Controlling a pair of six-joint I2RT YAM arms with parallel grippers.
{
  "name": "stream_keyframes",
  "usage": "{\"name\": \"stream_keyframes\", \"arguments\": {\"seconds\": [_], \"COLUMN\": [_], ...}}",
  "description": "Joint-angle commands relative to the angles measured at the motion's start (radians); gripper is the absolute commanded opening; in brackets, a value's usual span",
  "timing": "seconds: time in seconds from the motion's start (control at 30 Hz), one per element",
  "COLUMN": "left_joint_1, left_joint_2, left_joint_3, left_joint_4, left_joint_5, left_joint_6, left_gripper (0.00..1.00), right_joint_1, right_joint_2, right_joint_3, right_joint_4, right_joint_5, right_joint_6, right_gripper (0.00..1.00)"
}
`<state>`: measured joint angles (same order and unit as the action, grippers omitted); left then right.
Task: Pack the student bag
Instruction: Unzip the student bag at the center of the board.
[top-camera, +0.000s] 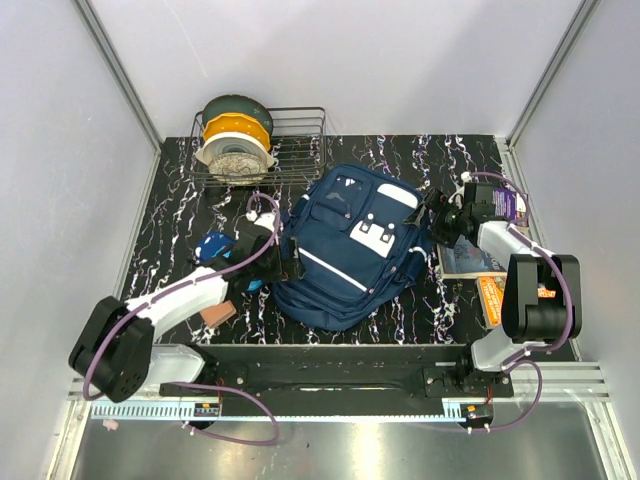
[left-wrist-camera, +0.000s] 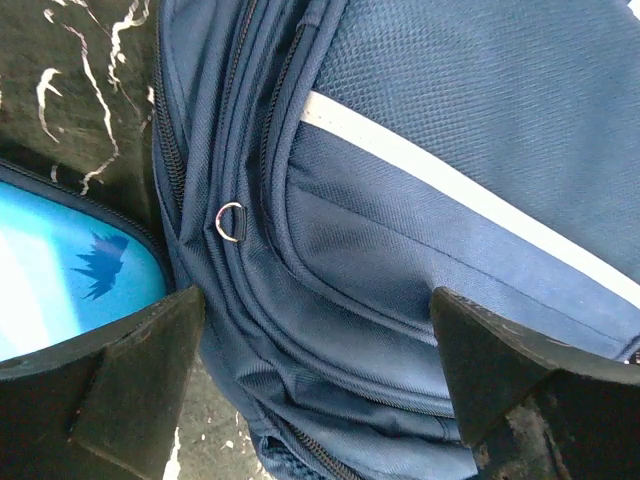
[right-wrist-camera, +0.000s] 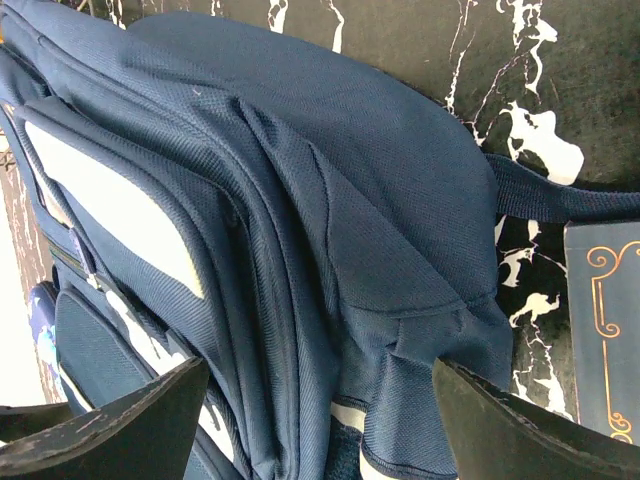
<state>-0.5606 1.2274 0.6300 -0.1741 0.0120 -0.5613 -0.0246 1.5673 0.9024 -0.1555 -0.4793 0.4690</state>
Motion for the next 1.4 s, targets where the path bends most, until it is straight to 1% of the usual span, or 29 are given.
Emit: {"name": "stream_keyframes", "arguments": {"seconds": [0.0, 0.07, 0.2, 0.23, 0.27, 0.3, 0.37, 0.4, 0.47, 0.5, 0.53, 0.57, 0.6, 0.63, 0.67, 0.7, 0.73, 0.77, 0.8, 0.87, 0.9, 0.97, 1.07, 1.1, 1.17, 1.2, 1.27, 1.3, 1.37], "left_joint_1": [-0.019, -0.025, -0.042, -0.042, -0.041, -0.041, -0.042, -0.042, -0.042, -0.042, -0.042, -0.041, -0.041, -0.038, -0.036, -0.035, -0.029, -0.022, -0.021, -0.018, -0.018, -0.019, -0.022, -0.025, -0.038, -0.063, -0.108, -0.155, -0.195], "left_joint_2": [0.102, 0.141, 0.246, 0.263, 0.291, 0.306, 0.342, 0.348, 0.357, 0.359, 0.362, 0.363, 0.366, 0.366, 0.36, 0.354, 0.347, 0.318, 0.298, 0.227, 0.199, 0.12, 0.017, -0.003, -0.044, -0.054, -0.095, -0.106, -0.102], "left_joint_3": [-0.021, -0.026, 0.025, 0.037, 0.045, 0.066, 0.095, 0.121, 0.14, 0.166, 0.181, 0.198, 0.227, 0.243, 0.256, 0.285, 0.299, 0.315, 0.338, 0.352, 0.359, 0.359, 0.34, 0.333, 0.335, 0.341, 0.329, 0.323, 0.307], "left_joint_4": [0.136, 0.211, 0.226, 0.245, 0.251, 0.252, 0.237, 0.231, 0.22, 0.211, 0.181, 0.177, 0.153, 0.13, 0.119, 0.108, 0.085, 0.07, 0.056, 0.03, 0.018, 0.012, 0.019, 0.019, 0.019, 0.018, 0.036, 0.073, 0.108], "left_joint_5": [0.057, 0.107, 0.114, 0.118, 0.126, 0.131, 0.144, 0.149, 0.151, 0.143, 0.119, 0.106, 0.094, 0.065, 0.053, 0.042, 0.023, 0.011, -0.001, -0.053, -0.061, -0.064, -0.064, -0.072, -0.07, -0.07, -0.121, -0.132, -0.133], "left_joint_6": [-0.029, -0.038, -0.037, -0.032, -0.023, -0.017, 0.013, 0.023, 0.055, 0.067, 0.08, 0.107, 0.119, 0.129, 0.141, 0.146, 0.149, 0.152, 0.155, 0.164, 0.166, 0.159, 0.15, 0.149, 0.153, 0.158, 0.172, 0.181, 0.19], "left_gripper": [0.99, 0.99, 0.97, 0.92, 0.91, 0.91, 0.87, 0.87, 0.86, 0.87, 0.87, 0.87, 0.87, 0.88, 0.89, 0.92, 0.94, 0.97, 0.99, 0.99, 0.99, 0.99, 0.99, 0.99, 0.99, 0.99, 0.99, 0.99, 0.99], "right_joint_1": [0.017, 0.02, 0.06, 0.066, 0.077, 0.081, 0.098, 0.101, 0.101, 0.101, 0.101, 0.103, 0.103, 0.101, 0.103, 0.103, 0.104, 0.106, 0.109, 0.111, 0.109, 0.111, 0.109, 0.11, 0.112, 0.111, 0.117, 0.117, 0.115], "right_joint_2": [0.01, 0.001, -0.041, -0.03, -0.015, 0.005, 0.074, 0.101, 0.112, 0.102, 0.093, 0.082, 0.059, 0.05, 0.042, 0.022, 0.01, -0.007, -0.039, -0.078, -0.119, -0.16, -0.231, -0.263, -0.289, -0.311, -0.334, -0.358, -0.383], "right_joint_3": [0.043, 0.076, 0.07, 0.067, 0.07, 0.079, 0.11, 0.113, 0.105, 0.098, 0.081, 0.07, 0.063, 0.05, 0.041, 0.035, 0.014, -0.005, -0.023, -0.052, -0.06, -0.059, -0.01, 0.015, 0.023, 0.023, 0.02, 0.004, -0.013], "right_joint_4": [-0.001, -0.039, -0.055, -0.046, -0.032, -0.038, -0.061, -0.056, -0.04, -0.027, -0.016, 0.017, 0.037, 0.056, 0.103, 0.132, 0.16, 0.257, 0.296, 0.354, 0.369, 0.379, 0.318, 0.297, 0.281, 0.271, 0.232, 0.228, 0.22], "right_joint_5": [0.022, 0.03, 0.024, -0.007, -0.03, -0.056, -0.096, -0.096, -0.097, -0.099, -0.104, -0.11, -0.12, -0.148, -0.16, -0.166, -0.154, -0.136, -0.093, -0.024, 0.034, 0.091, 0.195, 0.252, 0.295, 0.341, 0.41, 0.474, 0.551], "right_joint_6": [-0.013, -0.027, -0.05, -0.056, -0.064, -0.069, -0.085, -0.087, -0.081, -0.078, -0.072, -0.06, -0.053, -0.044, -0.006, 0.022, 0.054, 0.138, 0.173, 0.25, 0.267, 0.301, 0.303, 0.304, 0.333, 0.35, 0.399, 0.417, 0.463], "right_gripper": [0.98, 0.96, 0.95, 0.93, 0.92, 0.87, 0.83, 0.74, 0.65, 0.53, 0.48, 0.39, 0.27, 0.1, 0.03, 0.0, 0.0, 0.0, 0.0, 0.0, 0.0, 0.0, 0.0, 0.0, 0.0, 0.0, 0.0, 0.0, 0.0]}}
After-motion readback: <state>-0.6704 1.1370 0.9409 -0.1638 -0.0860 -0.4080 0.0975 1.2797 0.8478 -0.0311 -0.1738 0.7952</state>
